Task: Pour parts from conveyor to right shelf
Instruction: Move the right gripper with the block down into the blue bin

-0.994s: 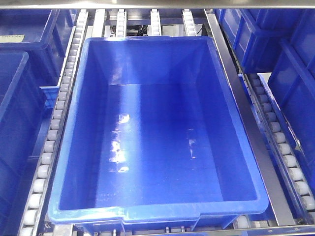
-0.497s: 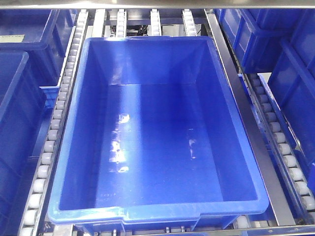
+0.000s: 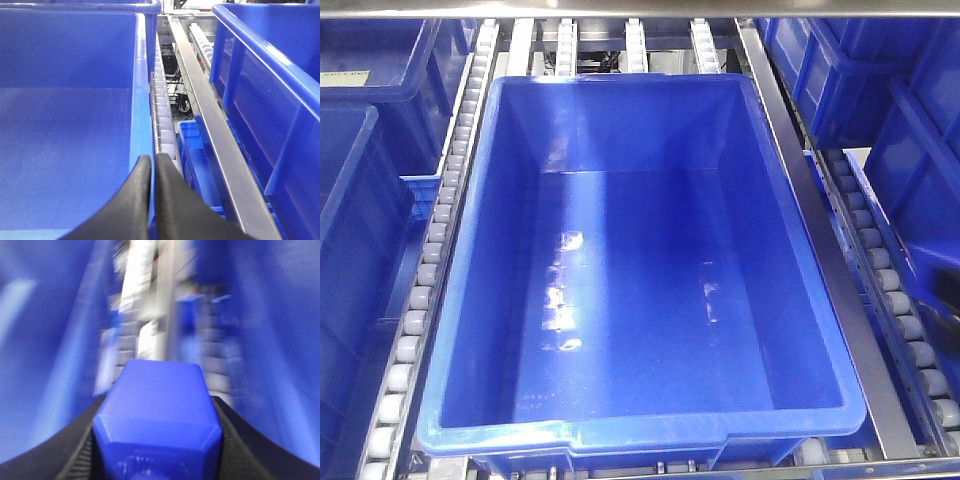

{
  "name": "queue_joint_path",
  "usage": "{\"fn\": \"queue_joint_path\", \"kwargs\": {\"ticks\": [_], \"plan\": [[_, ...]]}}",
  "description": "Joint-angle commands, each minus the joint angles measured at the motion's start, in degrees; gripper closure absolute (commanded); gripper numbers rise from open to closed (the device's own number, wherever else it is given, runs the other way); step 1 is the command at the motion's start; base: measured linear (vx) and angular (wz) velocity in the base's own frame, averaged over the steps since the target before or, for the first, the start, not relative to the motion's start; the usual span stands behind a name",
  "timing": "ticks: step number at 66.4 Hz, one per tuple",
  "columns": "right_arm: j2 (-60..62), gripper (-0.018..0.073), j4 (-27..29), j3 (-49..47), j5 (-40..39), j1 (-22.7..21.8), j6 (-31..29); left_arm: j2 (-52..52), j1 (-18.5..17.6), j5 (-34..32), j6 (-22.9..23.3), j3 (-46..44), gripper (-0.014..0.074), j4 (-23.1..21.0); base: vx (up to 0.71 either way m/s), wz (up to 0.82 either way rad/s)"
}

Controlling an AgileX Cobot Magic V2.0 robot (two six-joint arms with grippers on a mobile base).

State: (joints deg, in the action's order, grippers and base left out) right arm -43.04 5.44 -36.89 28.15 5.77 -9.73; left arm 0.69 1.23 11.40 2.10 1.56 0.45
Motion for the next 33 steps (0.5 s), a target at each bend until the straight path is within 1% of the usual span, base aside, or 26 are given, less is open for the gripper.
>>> {"fn": "queue_joint_path", "kwargs": {"ticks": [1,9,16,25,33], "plan": [[-8.4,0.0564,-1.5,-7.8,-1.5,5.1,2.1,0.7,-0.3,-4.2,0.5,-1.1,0.0603,-0.5,0.0,0.0],[-19.4,0.0564,-3.3,-15.7,0.9,11.2,5.8,0.7,-0.3,-4.2,0.5,-1.1,0.0603,-0.5,0.0,0.0],[-28.4,0.0564,-4.1,-22.3,4.1,15.7,6.7,0.7,-0.3,-4.2,0.5,-1.1,0.0603,-0.5,0.0,0.0],[-38.8,0.0564,-4.2,-30.7,9.4,19.8,6.8,0.7,-0.3,-4.2,0.5,-1.1,0.0603,-0.5,0.0,0.0],[-46.7,0.0564,-4.2,-37.7,13.2,22.3,6.8,0.7,-0.3,-4.2,0.5,-1.1,0.0603,-0.5,0.0,0.0]]}}
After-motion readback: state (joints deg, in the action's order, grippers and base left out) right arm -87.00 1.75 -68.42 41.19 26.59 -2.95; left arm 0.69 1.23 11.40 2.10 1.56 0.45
